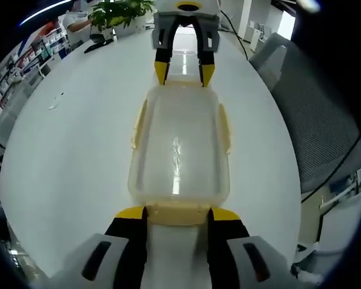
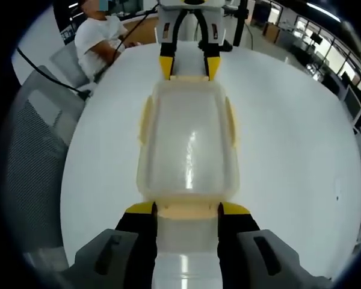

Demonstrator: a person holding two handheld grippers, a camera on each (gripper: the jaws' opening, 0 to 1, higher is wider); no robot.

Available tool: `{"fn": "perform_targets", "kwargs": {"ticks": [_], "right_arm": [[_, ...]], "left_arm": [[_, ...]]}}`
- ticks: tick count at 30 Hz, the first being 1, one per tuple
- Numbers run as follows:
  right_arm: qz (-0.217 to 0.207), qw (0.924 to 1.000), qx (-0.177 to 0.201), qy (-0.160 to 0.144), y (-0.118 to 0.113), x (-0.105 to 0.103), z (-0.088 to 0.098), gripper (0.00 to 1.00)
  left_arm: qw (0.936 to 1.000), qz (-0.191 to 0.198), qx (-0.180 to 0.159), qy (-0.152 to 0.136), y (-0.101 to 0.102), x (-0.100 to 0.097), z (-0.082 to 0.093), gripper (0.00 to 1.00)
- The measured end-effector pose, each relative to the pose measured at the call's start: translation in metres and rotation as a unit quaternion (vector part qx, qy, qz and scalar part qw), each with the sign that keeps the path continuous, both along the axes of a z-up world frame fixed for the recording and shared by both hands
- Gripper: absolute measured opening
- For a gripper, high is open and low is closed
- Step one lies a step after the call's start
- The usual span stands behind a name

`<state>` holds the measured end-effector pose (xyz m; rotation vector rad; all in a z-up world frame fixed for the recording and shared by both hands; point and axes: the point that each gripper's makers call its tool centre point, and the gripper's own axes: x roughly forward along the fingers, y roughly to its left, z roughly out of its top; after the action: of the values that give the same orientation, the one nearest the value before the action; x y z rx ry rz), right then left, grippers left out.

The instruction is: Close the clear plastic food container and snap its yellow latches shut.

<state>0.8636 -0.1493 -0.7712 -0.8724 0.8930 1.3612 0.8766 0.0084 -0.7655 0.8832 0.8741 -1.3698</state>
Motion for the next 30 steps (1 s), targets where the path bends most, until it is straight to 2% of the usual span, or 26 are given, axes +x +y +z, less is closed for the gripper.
{"fn": "perform_targets", "kwargs": {"ticks": [8, 17, 30], "right_arm": [[0.009, 1.0, 0.003, -0.001, 0.0, -0.001, 0.016, 0.36], [0.014, 0.9998, 0.011, 0.001, -0.004, -0.008, 0.038, 0.36], [0.02, 0.9995, 0.024, 0.008, -0.026, -0.019, 0.064, 0.36]], "left_arm": [[1.0, 0.001, 0.004, 0.001, 0.0, -0.007, 0.015, 0.33], [1.0, 0.004, 0.004, 0.0, -0.004, -0.014, 0.041, 0.32], [1.0, 0.004, 0.005, 0.007, -0.025, -0.026, 0.072, 0.32]]}}
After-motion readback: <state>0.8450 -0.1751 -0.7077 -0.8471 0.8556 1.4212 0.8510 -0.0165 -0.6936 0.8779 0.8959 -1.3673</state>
